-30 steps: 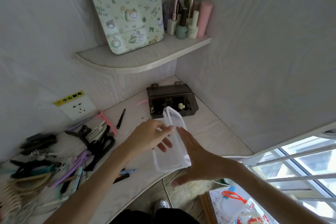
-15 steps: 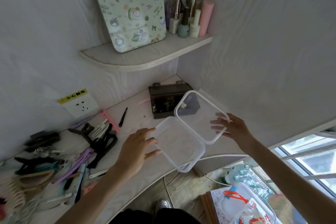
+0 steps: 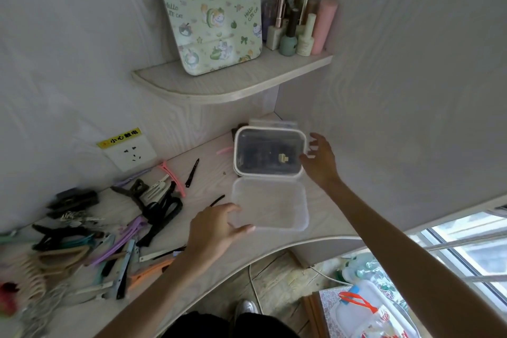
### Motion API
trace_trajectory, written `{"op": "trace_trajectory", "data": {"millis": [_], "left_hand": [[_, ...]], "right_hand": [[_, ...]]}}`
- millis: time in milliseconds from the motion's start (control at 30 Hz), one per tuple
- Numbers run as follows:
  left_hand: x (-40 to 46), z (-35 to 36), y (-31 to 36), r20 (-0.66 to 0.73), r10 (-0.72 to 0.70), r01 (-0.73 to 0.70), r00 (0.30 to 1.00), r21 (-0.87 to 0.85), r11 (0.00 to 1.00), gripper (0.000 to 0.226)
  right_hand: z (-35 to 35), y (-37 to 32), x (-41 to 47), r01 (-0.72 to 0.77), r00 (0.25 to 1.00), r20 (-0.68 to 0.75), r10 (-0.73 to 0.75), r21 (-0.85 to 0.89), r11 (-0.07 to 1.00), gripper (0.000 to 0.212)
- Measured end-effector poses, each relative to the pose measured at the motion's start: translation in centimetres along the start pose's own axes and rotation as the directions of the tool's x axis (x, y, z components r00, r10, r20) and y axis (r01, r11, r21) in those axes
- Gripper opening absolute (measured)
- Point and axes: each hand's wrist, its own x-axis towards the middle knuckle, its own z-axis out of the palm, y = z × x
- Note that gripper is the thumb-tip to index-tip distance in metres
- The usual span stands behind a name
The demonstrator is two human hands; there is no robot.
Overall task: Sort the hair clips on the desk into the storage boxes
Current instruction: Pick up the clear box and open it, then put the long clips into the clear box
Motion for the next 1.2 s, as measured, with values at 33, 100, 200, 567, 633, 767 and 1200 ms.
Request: {"op": "trace_trajectory", "data": {"millis": [33, 100, 200, 567, 633, 767, 1200], "left_hand": [[0.4, 0.2, 0.7, -0.010, -0.003, 0.003, 1.000, 0.013, 1.000, 0.063], [1.1, 0.5, 1.6, -0.023, -0.005, 0.005, 1.000, -0.010, 1.000, 0.064], [2.3, 0.7, 2.1, -0.030, 0.005, -0.007, 1.000, -0.062, 0.998, 0.064], [2.8, -1.5, -6.8, -0.241, -0.272, 0.190, 0.932, -0.314, 0.930, 0.024], [2.2, -2.5, -9.4, -0.239, -0.326, 0.250, 0.915, -0.300, 0.921, 0.017], [2.4, -3.4, -9.6, -0.184, -0.223, 0.209, 0.957, -0.091, 0.974, 0.018], [4.0, -1.3, -8.4, -0.066, -0.153, 0.165, 0.986, 0.293, 0.942, 0.022]], "right_hand": [[0.0, -0.2, 0.2, 0.017, 0.999, 0.032, -0.017, -0.012, 1.000, 0.064], [0.2, -0.4, 0.5, 0.042, 0.996, 0.078, -0.035, -0.089, 0.995, 0.067], [0.2, -1.1, -0.6, 0.130, 0.987, -0.073, -0.141, -0.134, 0.982, 0.056], [8.9, -5.9, -1.2, 0.815, 0.549, 0.453, -0.703, -0.476, 0.330, 0.023], [12.2, -6.6, 0.7, 0.798, 0.549, 0.586, -0.596, -0.581, 0.163, 0.033], [17.0, -7.8, 3.3, 0.635, 0.679, 0.679, -0.279, -0.734, -0.242, 0.040], [21.5, -7.8, 2.6, 0.921, 0.374, 0.800, -0.470, -0.380, 0.087, 0.025]]}}
